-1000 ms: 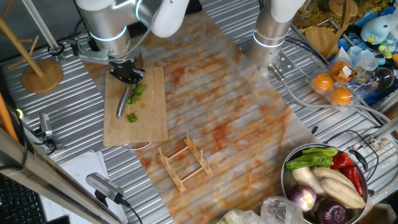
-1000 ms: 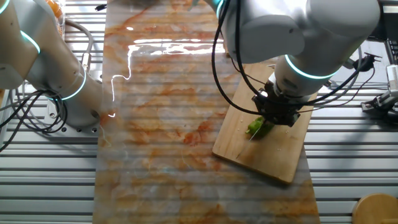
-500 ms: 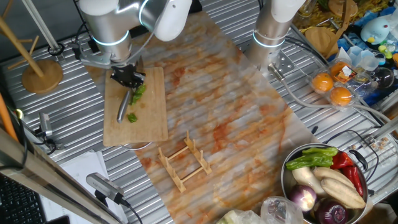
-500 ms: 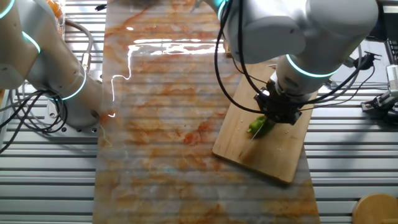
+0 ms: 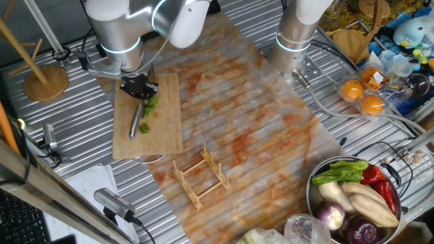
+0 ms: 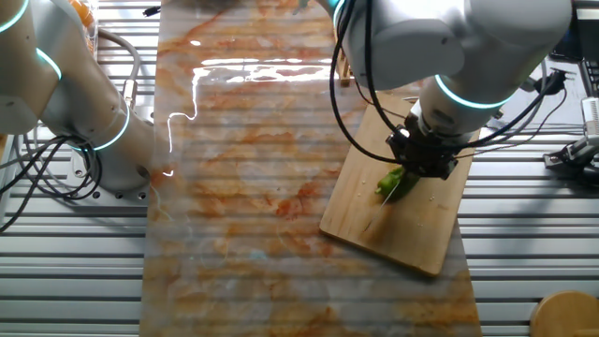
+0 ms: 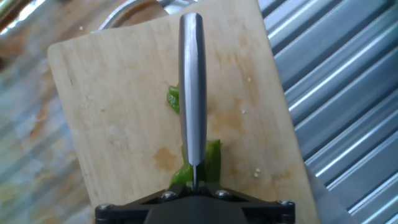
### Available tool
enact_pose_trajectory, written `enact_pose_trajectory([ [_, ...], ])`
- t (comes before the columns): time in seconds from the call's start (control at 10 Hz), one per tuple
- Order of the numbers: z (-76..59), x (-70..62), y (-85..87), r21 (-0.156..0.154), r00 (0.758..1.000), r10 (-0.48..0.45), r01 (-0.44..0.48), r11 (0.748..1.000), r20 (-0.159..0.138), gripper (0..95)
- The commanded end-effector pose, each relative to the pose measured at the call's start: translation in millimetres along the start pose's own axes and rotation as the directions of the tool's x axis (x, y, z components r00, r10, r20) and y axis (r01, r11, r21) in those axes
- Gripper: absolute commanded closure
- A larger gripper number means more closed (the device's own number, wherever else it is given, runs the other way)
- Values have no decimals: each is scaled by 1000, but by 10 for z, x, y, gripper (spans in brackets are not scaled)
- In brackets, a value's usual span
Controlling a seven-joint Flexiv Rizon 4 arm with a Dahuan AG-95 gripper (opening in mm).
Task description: Chop the chili peppers
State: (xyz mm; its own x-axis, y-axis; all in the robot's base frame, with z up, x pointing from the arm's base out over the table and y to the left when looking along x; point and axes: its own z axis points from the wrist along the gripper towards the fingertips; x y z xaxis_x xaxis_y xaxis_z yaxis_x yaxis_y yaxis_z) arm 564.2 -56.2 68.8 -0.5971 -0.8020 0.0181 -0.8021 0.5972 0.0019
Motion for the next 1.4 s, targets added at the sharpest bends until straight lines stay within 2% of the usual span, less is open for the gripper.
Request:
enact_pose_trajectory([
  [0.1,54,-59,-6,7,1000,-6,6,1000,-6,950],
  [0.3,126,-69,54,21,999,-16,17,1000,-29,950],
  [0.4,133,-6,98,44,999,-33,34,998,-39,950],
  [0.6,76,85,91,46,998,-47,49,998,-31,950],
  [0.7,92,125,82,38,999,-46,47,998,-25,950],
  [0.8,153,174,72,39,999,-44,45,998,-20,950],
  [1.0,232,252,54,29,999,-44,44,999,17,950],
  [1.1,204,200,60,4,999,-28,28,1000,35,950],
  [1.4,288,30,52,23,1000,-17,17,1000,22,950],
])
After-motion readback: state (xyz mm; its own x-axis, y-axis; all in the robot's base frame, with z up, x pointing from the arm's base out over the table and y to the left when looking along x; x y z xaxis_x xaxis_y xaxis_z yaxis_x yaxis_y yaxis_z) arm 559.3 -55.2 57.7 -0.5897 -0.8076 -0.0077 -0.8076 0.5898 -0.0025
